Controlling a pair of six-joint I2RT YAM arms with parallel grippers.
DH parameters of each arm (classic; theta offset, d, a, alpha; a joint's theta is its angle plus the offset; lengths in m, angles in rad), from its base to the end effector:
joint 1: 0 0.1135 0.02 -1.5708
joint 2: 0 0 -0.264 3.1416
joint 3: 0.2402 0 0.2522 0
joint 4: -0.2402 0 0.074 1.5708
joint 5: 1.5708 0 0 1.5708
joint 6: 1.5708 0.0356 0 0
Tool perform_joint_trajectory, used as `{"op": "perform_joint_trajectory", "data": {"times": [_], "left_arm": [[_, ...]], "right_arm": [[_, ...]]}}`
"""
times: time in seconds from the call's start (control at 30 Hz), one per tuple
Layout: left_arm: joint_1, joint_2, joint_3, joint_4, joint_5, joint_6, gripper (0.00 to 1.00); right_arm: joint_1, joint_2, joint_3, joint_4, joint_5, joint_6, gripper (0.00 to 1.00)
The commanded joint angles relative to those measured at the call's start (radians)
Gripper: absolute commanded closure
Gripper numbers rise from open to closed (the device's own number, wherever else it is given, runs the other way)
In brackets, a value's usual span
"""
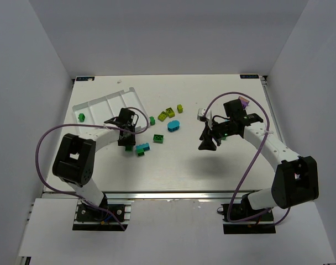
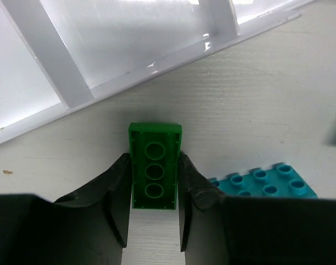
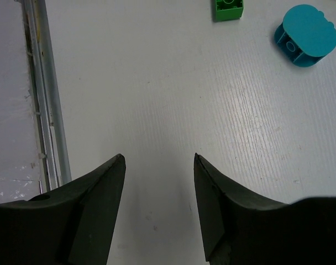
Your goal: Sort the legos into containers by color
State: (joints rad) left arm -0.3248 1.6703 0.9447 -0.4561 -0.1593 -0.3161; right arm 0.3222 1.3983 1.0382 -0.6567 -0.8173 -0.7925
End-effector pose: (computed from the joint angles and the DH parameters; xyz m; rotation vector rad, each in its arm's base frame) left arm 0.2963 -0.0938 0.1575 -0.0310 2.7231 0.0373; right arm 0.2544 0.1123 0.2598 -1.4601 1.8062 0.8180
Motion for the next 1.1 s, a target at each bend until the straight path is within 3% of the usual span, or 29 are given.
{"op": "perform_joint_trajectory", "data": {"times": [0.0,0.13,0.27,0.3,0.47,0.63,0.87,1.07], "left_arm": [[-0.002,-0.040,-0.014,-0.015,-0.006,-0.023,0.76],[-0.002,-0.156,0.003,-0.049,0.021,-0.060,0.97],[0.050,-0.251,0.035,-0.096,0.073,-0.077,1.00],[0.109,-0.277,0.040,-0.107,0.090,-0.078,1.00],[0.378,-0.282,0.077,-0.131,0.120,-0.054,1.00],[0.480,-0.105,0.210,-0.164,0.060,0.005,1.00],[0.526,0.098,0.345,-0.154,-0.020,0.038,1.00],[0.559,0.160,0.396,-0.133,-0.075,0.054,1.00]], "right_arm": [[-0.005,-0.007,0.034,-0.009,-0.014,-0.002,0.42],[-0.005,-0.013,0.026,-0.009,-0.014,-0.011,0.48],[-0.005,-0.013,0.020,-0.009,-0.022,-0.039,0.66],[-0.005,-0.010,0.022,-0.011,-0.023,-0.042,0.74],[-0.005,0.028,0.046,-0.017,-0.040,-0.048,0.91],[-0.005,0.038,0.046,0.002,-0.046,-0.039,0.92],[-0.005,0.034,0.049,0.002,-0.013,-0.051,0.82],[-0.006,0.039,0.057,0.002,-0.008,-0.044,0.77]]}}
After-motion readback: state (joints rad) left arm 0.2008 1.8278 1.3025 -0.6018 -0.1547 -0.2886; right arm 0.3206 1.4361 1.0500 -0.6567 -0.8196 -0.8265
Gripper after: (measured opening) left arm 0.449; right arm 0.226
